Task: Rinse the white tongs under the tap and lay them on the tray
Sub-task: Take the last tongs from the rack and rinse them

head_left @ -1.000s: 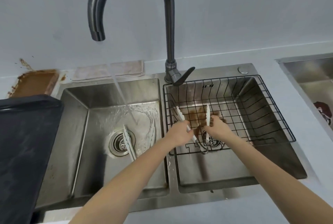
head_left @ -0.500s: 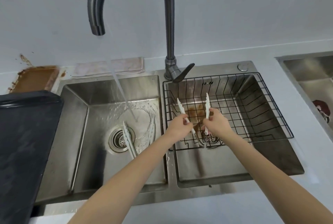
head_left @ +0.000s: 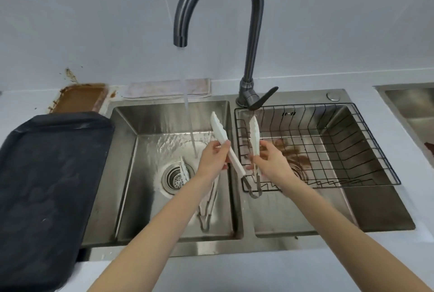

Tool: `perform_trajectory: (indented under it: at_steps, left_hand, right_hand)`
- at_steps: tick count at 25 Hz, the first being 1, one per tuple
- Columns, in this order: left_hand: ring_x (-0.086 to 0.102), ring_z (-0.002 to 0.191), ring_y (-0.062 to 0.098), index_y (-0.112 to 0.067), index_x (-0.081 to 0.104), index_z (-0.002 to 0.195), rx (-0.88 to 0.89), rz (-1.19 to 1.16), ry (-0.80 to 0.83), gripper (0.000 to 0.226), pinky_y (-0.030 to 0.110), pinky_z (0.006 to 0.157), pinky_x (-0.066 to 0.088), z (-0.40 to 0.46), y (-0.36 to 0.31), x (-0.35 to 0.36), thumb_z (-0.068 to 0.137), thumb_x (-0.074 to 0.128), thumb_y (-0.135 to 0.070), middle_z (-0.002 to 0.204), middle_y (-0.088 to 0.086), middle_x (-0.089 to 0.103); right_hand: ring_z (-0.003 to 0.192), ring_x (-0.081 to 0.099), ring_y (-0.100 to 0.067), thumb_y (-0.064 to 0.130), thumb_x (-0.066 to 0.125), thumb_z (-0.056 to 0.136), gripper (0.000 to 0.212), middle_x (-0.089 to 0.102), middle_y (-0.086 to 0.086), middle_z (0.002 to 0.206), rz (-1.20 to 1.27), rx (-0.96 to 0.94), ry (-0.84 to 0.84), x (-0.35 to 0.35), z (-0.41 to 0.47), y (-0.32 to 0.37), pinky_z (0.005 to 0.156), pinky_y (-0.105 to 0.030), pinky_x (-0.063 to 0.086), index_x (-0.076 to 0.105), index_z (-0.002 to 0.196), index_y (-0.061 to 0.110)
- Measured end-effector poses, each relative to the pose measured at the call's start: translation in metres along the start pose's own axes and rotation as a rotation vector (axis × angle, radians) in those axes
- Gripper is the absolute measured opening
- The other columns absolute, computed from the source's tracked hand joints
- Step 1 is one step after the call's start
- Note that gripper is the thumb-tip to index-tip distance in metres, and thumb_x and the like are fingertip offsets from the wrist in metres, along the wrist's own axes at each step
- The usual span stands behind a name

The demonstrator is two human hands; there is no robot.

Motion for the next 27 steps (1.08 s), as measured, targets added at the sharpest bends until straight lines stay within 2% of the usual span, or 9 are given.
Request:
perform_trajectory:
  at_steps: [3,5,8,10,12,16,18,22,27]
  left_hand:
    - [0.056,0.076,0.013,-0.011,0.056,0.101,-0.03,-0.031,-0.012,0.023,0.018,0.063,0.047,0.0,0.003,-0.029,0.097,0.041,-0.029,0.098,0.007,0.06]
    - [0.056,0.074,0.013,-0.013,0.055,0.091,-0.066,-0.056,-0.046,0.024,0.02,0.067,0.048,0.002,0.006,-0.047,0.099,0.036,-0.026,0.095,0.007,0.062]
    - [0.059,0.07,0.013,-0.004,0.046,0.126,-0.078,-0.083,-0.078,0.033,0.021,0.066,0.051,0.01,0.011,-0.068,0.1,0.031,-0.02,0.108,0.015,0.062]
    - [0.061,0.07,0.014,-0.005,0.034,0.139,-0.09,-0.099,-0.055,0.04,0.021,0.062,0.052,0.016,0.012,-0.075,0.1,0.029,-0.015,0.121,0.02,0.06]
    - [0.062,0.07,0.015,-0.005,0.035,0.139,-0.116,-0.121,-0.023,0.04,0.021,0.06,0.053,0.023,0.011,-0.08,0.1,0.028,-0.013,0.12,0.018,0.06]
    - [0.064,0.075,0.016,-0.003,0.046,0.128,-0.134,-0.134,0.032,0.034,0.024,0.07,0.054,0.043,0.006,-0.084,0.098,0.031,-0.009,0.111,0.012,0.058]
    - [0.064,0.076,0.015,-0.003,0.05,0.123,-0.142,-0.137,0.048,0.032,0.022,0.071,0.053,0.053,0.003,-0.084,0.098,0.032,-0.011,0.105,0.01,0.061]
    - [0.064,0.075,0.014,-0.001,0.051,0.123,-0.194,-0.14,0.065,0.035,0.024,0.075,0.052,0.066,0.002,-0.079,0.099,0.032,-0.018,0.084,0.005,0.064]
    - [0.066,0.066,0.012,0.002,0.05,0.127,-0.232,-0.168,0.073,0.042,0.02,0.064,0.054,0.076,0.007,-0.073,0.1,0.031,-0.023,0.088,0.009,0.066]
  right_hand:
    - [0.072,0.065,-0.006,0.014,0.048,0.094,0.052,0.061,-0.004,0.121,-0.002,-0.053,0.013,0.025,-0.005,0.009,0.053,-0.011,0.05,0.03,0.144,0.016]
    - [0.071,0.062,-0.002,0.015,0.05,0.093,0.056,0.059,-0.005,0.124,-0.003,-0.089,0.009,0.04,-0.006,0.017,0.054,-0.011,0.047,0.028,0.144,0.018]
    - [0.074,0.063,-0.007,0.015,0.056,0.091,0.062,0.059,-0.002,0.117,-0.002,-0.128,0.025,0.061,-0.005,0.028,0.058,-0.013,0.047,0.025,0.145,0.019]
    - [0.08,0.064,-0.013,0.015,0.059,0.089,0.066,0.059,-0.003,0.116,0.002,-0.135,0.03,0.071,-0.002,0.032,0.061,-0.014,0.047,0.024,0.145,0.019]
    - [0.082,0.062,-0.015,0.016,0.061,0.087,0.068,0.058,-0.002,0.114,-0.001,-0.129,0.029,0.076,0.0,0.036,0.065,-0.015,0.049,0.025,0.145,0.018]
    - [0.09,0.065,-0.019,0.018,0.064,0.085,0.062,0.062,-0.003,0.113,-0.062,-0.125,0.004,0.078,0.006,0.039,0.082,-0.034,0.056,0.035,0.14,0.015]
    - [0.093,0.066,-0.021,0.019,0.064,0.085,0.057,0.064,-0.005,0.114,-0.075,-0.107,0.008,0.077,0.008,0.038,0.085,-0.037,0.055,0.039,0.136,0.014]
    - [0.094,0.067,-0.022,0.022,0.063,0.086,0.053,0.064,-0.006,0.113,-0.049,-0.089,0.018,0.075,0.013,0.04,0.085,-0.037,0.056,0.042,0.134,0.014]
    - [0.081,0.062,-0.014,0.024,0.061,0.087,0.046,0.063,-0.001,0.101,-0.093,-0.107,0.028,0.076,0.016,0.04,0.069,-0.023,0.052,0.045,0.129,0.013]
Point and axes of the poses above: each hand's wrist, its own z-axis towards the middle knuckle, its own x-axis out of the palm, y = z × x, the point moved 1 cm from there along z, towards the middle knuckle
